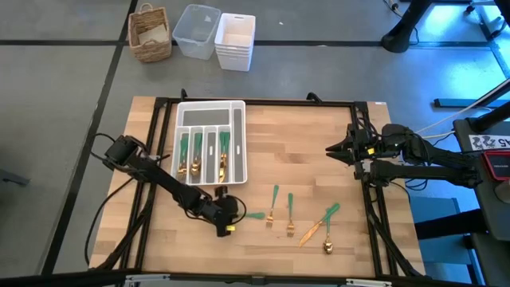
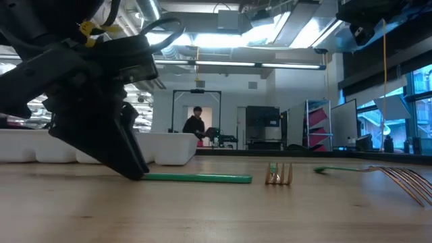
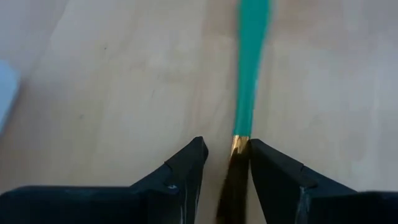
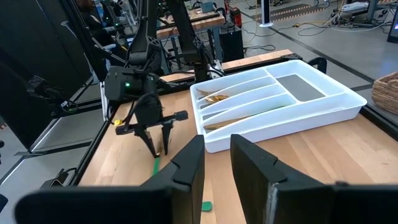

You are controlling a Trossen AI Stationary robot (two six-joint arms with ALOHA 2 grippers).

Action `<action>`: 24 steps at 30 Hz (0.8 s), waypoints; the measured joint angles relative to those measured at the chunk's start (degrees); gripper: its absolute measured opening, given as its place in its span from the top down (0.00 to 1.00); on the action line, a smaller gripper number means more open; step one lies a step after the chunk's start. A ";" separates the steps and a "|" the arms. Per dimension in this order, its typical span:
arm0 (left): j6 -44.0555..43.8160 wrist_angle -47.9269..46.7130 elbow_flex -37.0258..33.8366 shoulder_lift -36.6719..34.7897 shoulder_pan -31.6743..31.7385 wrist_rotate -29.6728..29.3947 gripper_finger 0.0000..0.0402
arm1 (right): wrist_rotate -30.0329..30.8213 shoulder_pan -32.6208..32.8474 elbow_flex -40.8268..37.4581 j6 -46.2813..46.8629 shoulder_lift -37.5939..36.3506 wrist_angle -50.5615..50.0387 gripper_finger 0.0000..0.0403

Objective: Sort silverware
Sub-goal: Put the green knife into the white silverware tray

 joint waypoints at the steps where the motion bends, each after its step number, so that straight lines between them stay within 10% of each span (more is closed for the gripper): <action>1: -0.19 -1.36 -0.05 -0.85 0.02 -0.26 0.68 | 0.00 0.02 0.00 0.02 0.00 -0.02 0.80; 24: 8.65 -12.63 3.42 -4.87 0.28 -0.80 0.68 | 0.00 0.00 0.00 0.00 0.00 -0.02 0.80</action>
